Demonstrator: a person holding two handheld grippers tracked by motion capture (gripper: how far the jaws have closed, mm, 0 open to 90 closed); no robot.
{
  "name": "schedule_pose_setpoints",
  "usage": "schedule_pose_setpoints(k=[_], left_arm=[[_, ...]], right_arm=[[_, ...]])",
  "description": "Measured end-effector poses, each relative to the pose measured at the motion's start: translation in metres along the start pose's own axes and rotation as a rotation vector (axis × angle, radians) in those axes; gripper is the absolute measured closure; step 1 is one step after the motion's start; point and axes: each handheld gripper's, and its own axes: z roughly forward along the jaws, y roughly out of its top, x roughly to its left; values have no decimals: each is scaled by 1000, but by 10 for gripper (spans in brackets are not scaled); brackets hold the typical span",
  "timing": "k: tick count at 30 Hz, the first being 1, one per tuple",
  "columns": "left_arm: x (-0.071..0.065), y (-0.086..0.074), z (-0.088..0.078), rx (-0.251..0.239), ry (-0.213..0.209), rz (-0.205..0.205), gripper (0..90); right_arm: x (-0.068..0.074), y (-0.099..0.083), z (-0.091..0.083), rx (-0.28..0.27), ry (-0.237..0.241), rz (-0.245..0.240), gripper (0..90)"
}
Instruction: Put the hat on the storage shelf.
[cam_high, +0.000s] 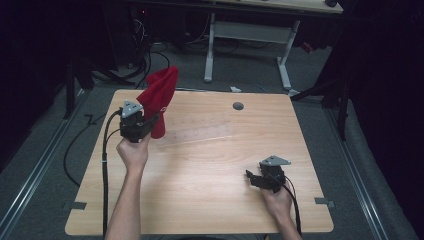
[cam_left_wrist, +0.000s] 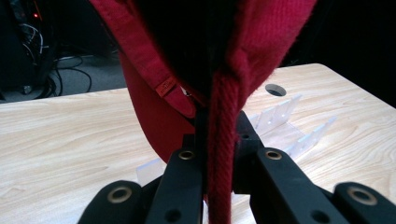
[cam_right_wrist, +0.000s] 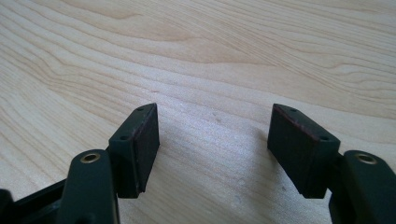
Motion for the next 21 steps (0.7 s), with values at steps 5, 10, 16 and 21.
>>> schedule_pose_setpoints(k=[5, 10, 16, 21], left_arm=[[3, -3, 4, -7, -4, 16, 848], [3, -6, 6, -14, -11, 24, 848], [7, -12, 9, -23, -6, 25, 848], [12, -15, 9, -26, -3, 19, 848]], right_arm=[[0, 0, 0, 0, 7, -8, 340], [1, 0, 0, -1, 12, -13, 339], [1, 0, 0, 0, 19, -21, 337], [2, 0, 0, 0, 21, -20, 337]])
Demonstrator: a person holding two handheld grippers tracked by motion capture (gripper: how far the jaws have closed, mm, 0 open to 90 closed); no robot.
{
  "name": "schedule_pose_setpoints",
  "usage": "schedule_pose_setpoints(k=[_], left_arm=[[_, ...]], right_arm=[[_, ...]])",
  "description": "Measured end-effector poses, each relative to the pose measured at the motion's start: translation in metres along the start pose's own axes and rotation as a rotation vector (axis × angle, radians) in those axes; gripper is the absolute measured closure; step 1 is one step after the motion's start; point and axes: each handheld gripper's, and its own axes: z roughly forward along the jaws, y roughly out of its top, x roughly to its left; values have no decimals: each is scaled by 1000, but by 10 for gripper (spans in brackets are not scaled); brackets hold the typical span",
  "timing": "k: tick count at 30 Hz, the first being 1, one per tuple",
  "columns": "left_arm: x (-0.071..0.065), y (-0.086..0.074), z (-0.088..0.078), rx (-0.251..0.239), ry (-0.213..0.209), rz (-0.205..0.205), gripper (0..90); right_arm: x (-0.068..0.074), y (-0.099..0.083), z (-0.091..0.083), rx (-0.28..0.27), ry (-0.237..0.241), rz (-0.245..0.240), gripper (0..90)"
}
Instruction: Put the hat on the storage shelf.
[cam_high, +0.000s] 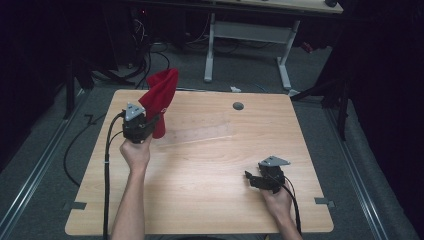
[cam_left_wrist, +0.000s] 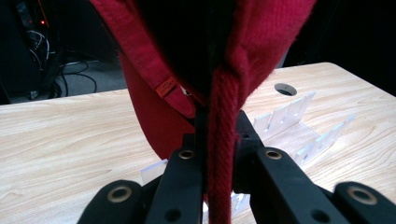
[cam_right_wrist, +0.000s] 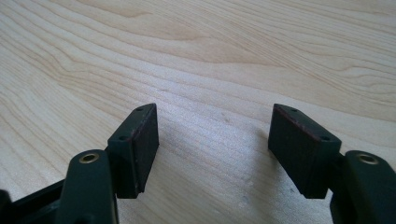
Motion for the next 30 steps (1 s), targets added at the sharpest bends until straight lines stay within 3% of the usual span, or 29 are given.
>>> schedule_pose_setpoints(k=[4, 11, 18, 30], left_arm=[[-1, -4, 1, 5, -1, 30, 848], [0, -6, 1, -1, 0, 29, 848], [5, -11, -2, -9, 0, 12, 846], [14, -25, -10, 32, 22, -12, 843]], right_arm=[[0, 0, 0, 0, 1, -1, 337], [0, 0, 0, 0, 2, -3, 336], [0, 0, 0, 0, 3, -4, 337], [0, 0, 0, -1, 4, -6, 337]])
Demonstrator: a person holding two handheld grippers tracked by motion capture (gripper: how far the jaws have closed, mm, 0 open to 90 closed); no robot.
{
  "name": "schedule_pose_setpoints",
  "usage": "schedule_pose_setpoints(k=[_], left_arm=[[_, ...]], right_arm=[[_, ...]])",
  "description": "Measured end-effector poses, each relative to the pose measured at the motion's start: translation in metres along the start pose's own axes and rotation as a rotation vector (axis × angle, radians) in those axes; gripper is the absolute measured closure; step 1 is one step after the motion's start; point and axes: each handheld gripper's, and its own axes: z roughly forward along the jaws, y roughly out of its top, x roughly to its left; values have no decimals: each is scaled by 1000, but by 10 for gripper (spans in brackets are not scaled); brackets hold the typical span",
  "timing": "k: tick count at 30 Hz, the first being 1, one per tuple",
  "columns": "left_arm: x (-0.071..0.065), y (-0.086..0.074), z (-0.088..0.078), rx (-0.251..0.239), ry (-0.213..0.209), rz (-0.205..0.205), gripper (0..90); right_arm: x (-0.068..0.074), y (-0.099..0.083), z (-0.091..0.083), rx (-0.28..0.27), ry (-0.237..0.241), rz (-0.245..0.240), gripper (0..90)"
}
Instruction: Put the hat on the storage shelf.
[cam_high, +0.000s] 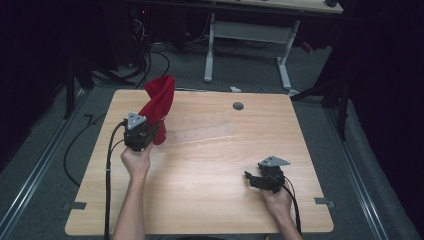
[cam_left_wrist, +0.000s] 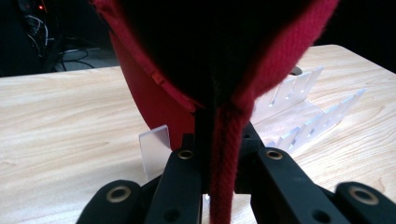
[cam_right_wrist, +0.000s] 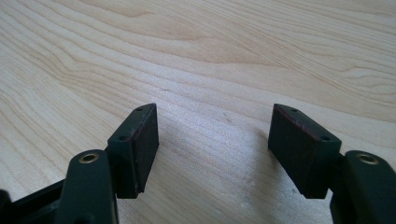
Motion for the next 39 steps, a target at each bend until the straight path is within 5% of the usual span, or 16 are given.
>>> schedule_pose_setpoints(k=[22, 39], left_arm=[[2, -11, -13, 64, 8, -3, 815], [-3, -13, -24, 95, 34, 32, 380]], right_arm=[[0, 0, 0, 1, -1, 0, 336], [0, 0, 0, 0, -2, 3, 335]])
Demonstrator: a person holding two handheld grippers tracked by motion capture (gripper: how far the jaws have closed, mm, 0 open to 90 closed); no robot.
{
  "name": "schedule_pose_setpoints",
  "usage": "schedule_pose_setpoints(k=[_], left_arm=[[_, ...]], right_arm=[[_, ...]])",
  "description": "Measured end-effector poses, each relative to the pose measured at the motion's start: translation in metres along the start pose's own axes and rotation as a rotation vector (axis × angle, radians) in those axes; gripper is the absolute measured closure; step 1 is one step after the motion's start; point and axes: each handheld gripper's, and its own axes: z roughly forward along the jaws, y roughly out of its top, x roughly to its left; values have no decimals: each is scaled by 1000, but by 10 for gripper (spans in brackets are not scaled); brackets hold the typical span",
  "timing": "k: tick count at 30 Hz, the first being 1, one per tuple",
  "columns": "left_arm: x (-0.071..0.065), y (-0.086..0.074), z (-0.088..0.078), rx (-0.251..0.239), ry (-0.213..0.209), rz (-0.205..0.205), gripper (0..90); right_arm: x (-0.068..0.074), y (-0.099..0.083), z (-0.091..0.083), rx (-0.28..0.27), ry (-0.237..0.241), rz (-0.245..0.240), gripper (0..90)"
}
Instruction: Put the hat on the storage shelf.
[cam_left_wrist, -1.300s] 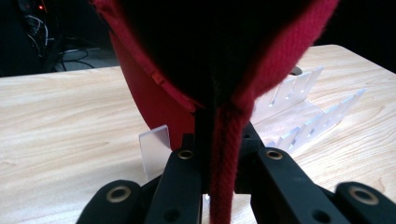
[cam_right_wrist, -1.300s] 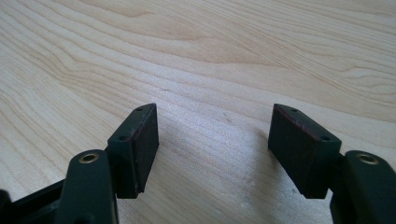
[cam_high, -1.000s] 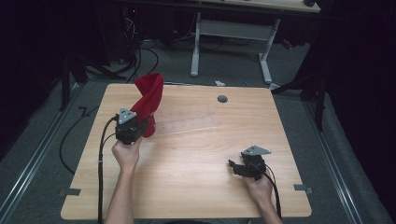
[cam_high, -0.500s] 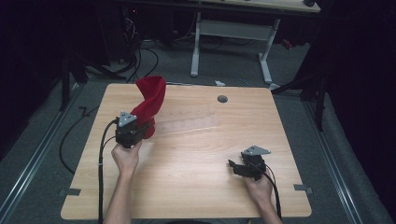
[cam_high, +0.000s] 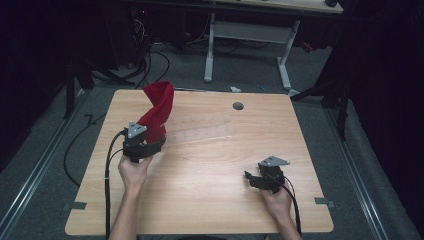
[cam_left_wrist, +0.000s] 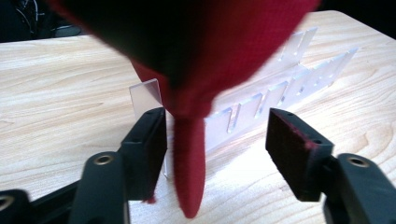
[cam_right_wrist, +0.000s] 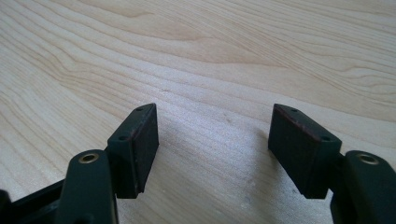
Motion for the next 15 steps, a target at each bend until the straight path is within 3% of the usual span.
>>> schedule_pose_setpoints(k=[15], left_arm=[[5, -1, -32, -17, 18, -12, 351]], right_arm=[[0, 0, 0, 0, 0, 0, 335]])
